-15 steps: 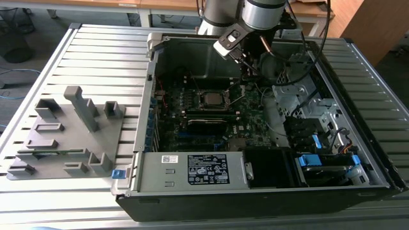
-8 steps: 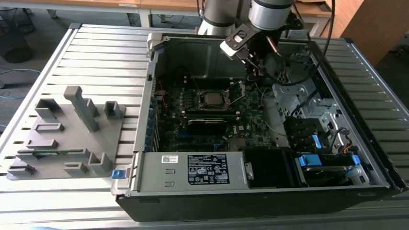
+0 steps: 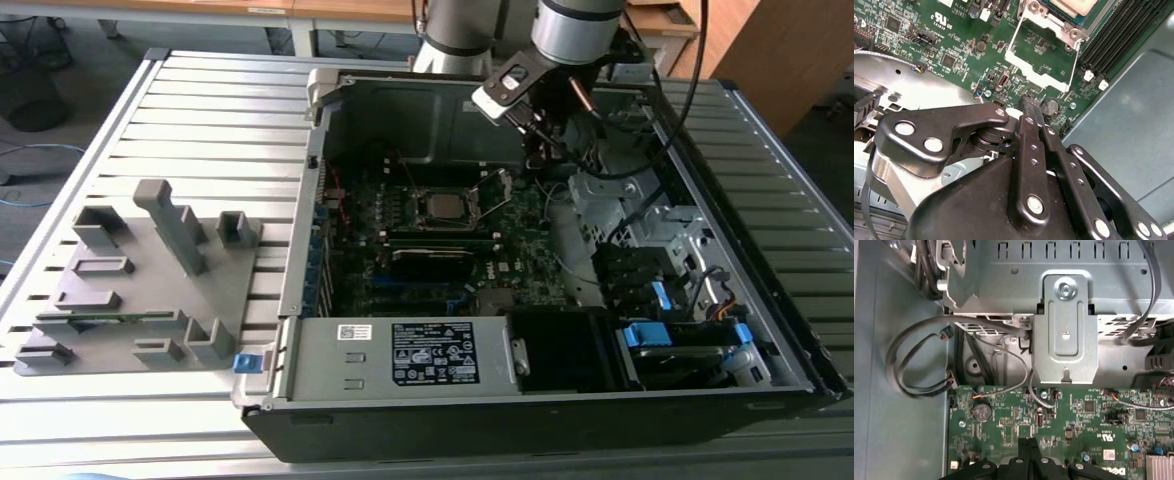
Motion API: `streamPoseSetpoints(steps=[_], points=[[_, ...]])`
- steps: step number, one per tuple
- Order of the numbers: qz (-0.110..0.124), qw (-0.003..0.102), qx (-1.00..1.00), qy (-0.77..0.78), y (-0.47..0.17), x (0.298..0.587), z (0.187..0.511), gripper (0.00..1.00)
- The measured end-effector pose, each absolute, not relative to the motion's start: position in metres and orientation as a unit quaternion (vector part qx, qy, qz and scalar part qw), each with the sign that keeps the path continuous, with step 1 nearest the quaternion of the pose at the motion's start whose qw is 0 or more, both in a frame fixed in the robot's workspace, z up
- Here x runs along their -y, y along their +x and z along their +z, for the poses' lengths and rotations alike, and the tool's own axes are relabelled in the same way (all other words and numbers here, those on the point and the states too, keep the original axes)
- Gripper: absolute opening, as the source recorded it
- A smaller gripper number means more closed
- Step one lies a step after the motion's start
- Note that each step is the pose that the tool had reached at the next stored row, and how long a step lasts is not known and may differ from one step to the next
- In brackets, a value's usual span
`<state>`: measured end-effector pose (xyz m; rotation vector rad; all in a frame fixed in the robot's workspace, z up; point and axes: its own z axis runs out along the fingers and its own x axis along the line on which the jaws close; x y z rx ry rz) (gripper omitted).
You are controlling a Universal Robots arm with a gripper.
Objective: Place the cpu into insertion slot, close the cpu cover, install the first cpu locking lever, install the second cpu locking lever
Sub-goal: 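Close the cpu cover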
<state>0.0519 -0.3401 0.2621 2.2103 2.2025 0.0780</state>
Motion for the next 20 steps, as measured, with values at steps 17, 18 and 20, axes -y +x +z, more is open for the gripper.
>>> streamPoseSetpoints(steps=[17,18,20], points=[[0.025,0.010,-0.706,0.708,0.052,0.340,0.241,0.11],[0.025,0.010,-0.706,0.708,0.052,0.340,0.241,0.11],[0.025,0.010,-0.706,0.708,0.052,0.340,0.241,0.11]])
